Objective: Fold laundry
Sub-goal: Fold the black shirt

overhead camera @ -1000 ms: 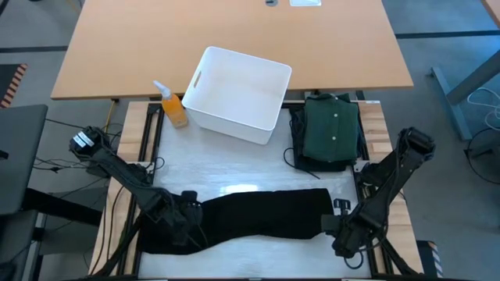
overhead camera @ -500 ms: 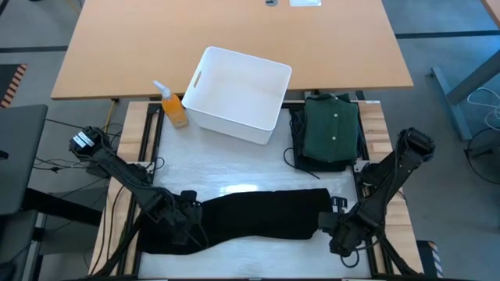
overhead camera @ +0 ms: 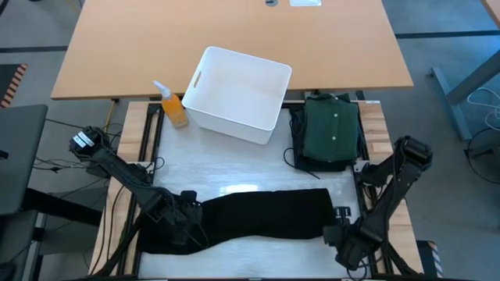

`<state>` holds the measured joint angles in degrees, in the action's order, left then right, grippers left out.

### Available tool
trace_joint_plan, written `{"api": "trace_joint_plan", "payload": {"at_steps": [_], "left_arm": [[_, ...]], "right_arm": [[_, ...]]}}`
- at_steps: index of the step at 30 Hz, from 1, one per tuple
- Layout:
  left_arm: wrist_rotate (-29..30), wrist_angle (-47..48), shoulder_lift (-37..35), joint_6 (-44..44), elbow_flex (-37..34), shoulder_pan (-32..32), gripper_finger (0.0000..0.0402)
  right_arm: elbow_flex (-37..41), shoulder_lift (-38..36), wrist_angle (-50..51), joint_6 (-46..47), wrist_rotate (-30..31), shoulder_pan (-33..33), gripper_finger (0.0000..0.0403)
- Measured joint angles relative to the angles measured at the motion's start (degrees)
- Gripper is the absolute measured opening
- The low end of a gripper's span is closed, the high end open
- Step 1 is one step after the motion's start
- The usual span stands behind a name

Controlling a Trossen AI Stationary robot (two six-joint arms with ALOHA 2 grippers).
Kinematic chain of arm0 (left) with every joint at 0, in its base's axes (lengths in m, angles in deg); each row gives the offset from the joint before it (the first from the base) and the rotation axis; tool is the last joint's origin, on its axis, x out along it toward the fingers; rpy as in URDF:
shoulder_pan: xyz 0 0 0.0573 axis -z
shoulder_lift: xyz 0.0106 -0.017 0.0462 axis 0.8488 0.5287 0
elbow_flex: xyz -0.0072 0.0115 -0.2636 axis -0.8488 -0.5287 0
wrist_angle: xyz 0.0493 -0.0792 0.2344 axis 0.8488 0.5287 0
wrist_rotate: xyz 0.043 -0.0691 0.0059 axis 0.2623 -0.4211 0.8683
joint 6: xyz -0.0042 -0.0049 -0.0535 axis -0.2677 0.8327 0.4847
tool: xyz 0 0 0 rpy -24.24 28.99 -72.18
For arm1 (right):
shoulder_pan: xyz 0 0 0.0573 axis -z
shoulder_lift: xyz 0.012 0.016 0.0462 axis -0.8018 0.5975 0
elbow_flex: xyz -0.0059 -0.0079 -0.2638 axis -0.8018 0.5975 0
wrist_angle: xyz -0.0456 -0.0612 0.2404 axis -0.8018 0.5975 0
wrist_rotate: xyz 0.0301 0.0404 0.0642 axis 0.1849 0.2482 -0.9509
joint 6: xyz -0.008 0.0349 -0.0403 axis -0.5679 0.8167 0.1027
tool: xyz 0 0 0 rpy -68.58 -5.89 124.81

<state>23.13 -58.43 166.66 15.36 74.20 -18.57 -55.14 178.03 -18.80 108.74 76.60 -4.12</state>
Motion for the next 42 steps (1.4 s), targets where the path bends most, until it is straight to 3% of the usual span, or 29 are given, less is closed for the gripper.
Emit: {"api": "trace_joint_plan", "payload": {"at_steps": [5,9,16,26,29,35,42], "left_arm": [[-0.1,0.0,0.0,0.0,0.0,0.0,0.0],[-0.1,-0.1,0.0,1.0,0.0,0.0,0.0],[-0.1,-2.4,0.0,0.8,0.0,0.0,0.0],[-0.8,-2.8,0.0,0.6,0.0,0.1,0.0],[-1.7,-2.9,0.0,0.6,0.0,0.1,0.0],[-2.6,-3.6,-0.7,-0.7,1.0,0.1,0.0],[-1.6,-3.7,-4.2,-5.0,5.0,0.5,0.0]], "right_arm": [[-4.0,1.1,2.5,5.4,-2.2,0.0,0.0243],[-4.9,1.1,0.4,5.9,2.0,0.0,0.0238],[-4.9,7.4,-2.9,-3.2,11.4,0.4,0.0233],[-4.9,16.0,-5.9,-5.7,10.1,4.4,0.0225],[-5.1,16.8,-6.3,-7.1,7.6,5.0,0.0187],[-5.0,16.3,-5.8,-11.3,5.9,5.7,0.0023],[-4.8,11.6,0.0,-9.0,6.0,7.0,0.0013]]}}
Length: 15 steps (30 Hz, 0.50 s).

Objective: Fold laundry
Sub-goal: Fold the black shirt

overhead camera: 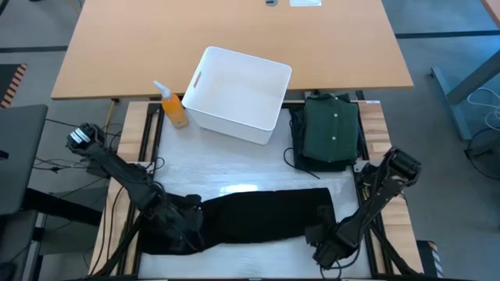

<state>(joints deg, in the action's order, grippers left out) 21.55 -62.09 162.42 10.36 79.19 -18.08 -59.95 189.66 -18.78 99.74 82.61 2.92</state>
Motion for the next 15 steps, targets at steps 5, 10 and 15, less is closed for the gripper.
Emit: {"api": "trace_joint_plan", "payload": {"at_steps": [5,10,15], "left_arm": [[2.5,-0.1,-4.2,-1.5,1.8,1.8,0.0],[6.4,-0.1,-8.4,-2.6,3.7,4.4,0.0],[10.7,-0.2,-11.2,-5.6,6.4,6.8,0.0]], "right_arm": [[0.0,-5.9,0.9,0.8,-0.1,-0.9,0.0009],[0.0,-12.1,1.3,2.4,-0.1,-2.2,0.0009],[0.0,-17.1,1.3,3.4,1.9,-3.4,0.0009]]}}
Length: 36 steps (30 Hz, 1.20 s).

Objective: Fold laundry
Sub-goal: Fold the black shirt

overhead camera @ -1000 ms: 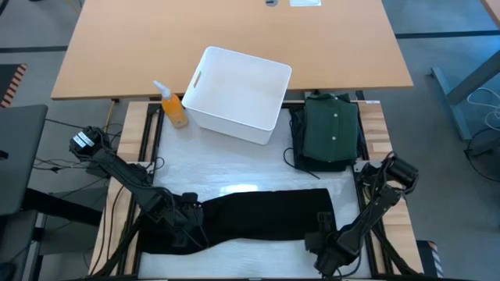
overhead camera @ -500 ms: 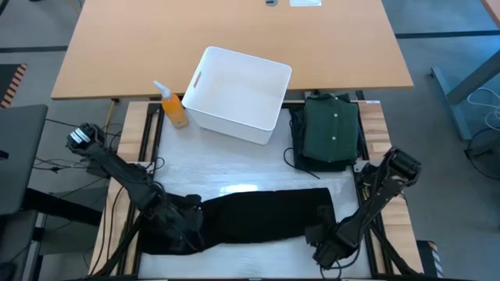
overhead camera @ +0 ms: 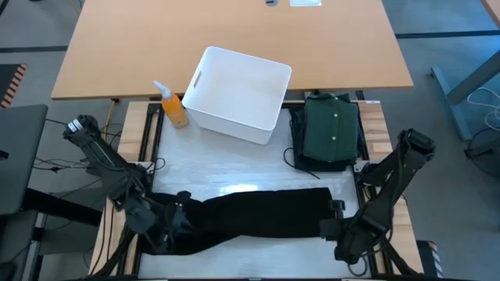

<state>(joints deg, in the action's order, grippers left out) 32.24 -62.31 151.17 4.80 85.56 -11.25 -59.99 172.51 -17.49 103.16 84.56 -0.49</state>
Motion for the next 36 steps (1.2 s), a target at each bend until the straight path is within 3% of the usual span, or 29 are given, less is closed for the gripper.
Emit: {"api": "trace_joint_plan", "payload": {"at_steps": [5,10,17,22,27,30,33,36], "left_arm": [[4.3,0.9,-1.5,-1.5,0.5,0.5,0.0],[5.4,3.0,-0.9,-0.6,0.5,0.5,0.0],[5.8,3.0,-0.7,-1.3,0.5,0.4,0.0],[5.1,3.0,-0.7,-1.3,0.5,0.4,0.0],[4.7,3.0,-0.7,-1.3,0.5,0.4,0.0],[4.8,3.0,-0.7,-1.2,0.5,0.4,0.0],[4.8,2.5,-0.7,-1.1,0.4,0.4,0.0],[4.4,0.0,-0.7,-1.9,0.4,0.4,0.0]], "right_arm": [[0.2,-1.2,-2.8,2.7,4.2,-0.3,0.0019],[1.0,4.5,-9.7,-2.0,5.8,-0.5,0.0096],[0.9,15.1,-13.2,-1.1,5.8,1.0,0.0208],[0.5,19.5,-11.9,-0.7,5.8,1.8,0.0247],[0.5,21.7,-12.0,-0.7,6.0,1.8,0.0242],[0.2,23.0,-12.2,-0.9,7.0,2.4,0.022],[0.3,23.1,-12.3,-1.5,7.7,3.0,0.0159],[0.5,22.6,-10.4,-2.3,10.3,3.5,0.0064]]}}
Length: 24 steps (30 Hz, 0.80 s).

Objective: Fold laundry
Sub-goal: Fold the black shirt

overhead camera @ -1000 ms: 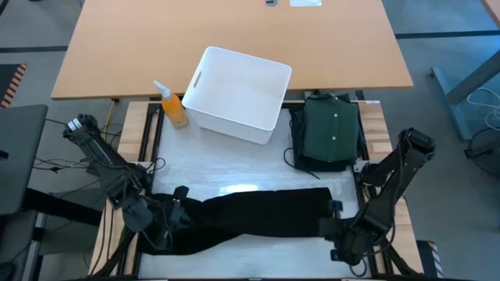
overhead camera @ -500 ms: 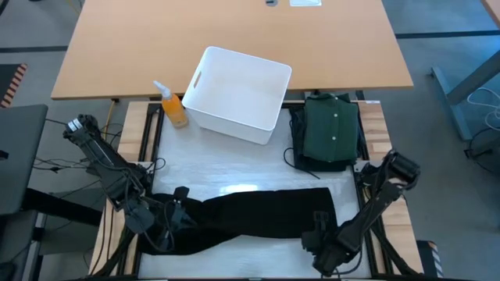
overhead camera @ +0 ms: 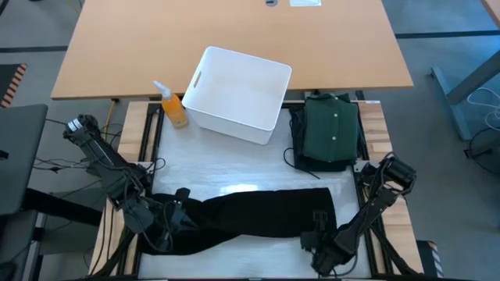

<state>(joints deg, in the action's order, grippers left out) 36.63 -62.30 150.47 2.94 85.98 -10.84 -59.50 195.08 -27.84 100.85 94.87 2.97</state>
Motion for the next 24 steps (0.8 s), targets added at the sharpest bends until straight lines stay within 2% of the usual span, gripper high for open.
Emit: {"api": "trace_joint_plan", "payload": {"at_steps": [1,2,8,11,14,19,24], "left_arm": [[-0.1,-1.3,0.0,-0.4,0.0,0.0,0.0],[-0.6,-2.6,0.0,-1.1,0.0,0.0,0.0],[-2.7,-7.3,-0.3,-3.5,0.0,0.0,0.0],[-2.6,-7.5,-0.6,-3.5,0.0,0.0,0.0],[-2.8,-10.1,-0.8,-4.6,0.0,0.1,0.0],[-7.3,-20.8,-0.9,-8.9,0.0,0.7,0.0],[-9.9,-27.5,-0.9,-10.2,0.0,2.3,0.0]], "right_arm": [[0.1,-0.3,2.1,-0.1,0.8,0.4,0.0034],[0.1,-0.8,3.9,-0.2,1.5,0.6,0.0021],[-5.4,-5.8,17.2,1.6,0.3,0.2,0.0014],[-10.9,-8.9,24.8,1.7,-0.4,-0.9,0.0011],[-17.4,-11.1,31.6,1.8,-3.7,-2.5,0.0011],[-29.0,-13.3,33.4,1.9,-6.3,-5.1,0.0011],[-41.2,-13.2,32.4,6.3,-6.3,-7.6,0.0011]]}}
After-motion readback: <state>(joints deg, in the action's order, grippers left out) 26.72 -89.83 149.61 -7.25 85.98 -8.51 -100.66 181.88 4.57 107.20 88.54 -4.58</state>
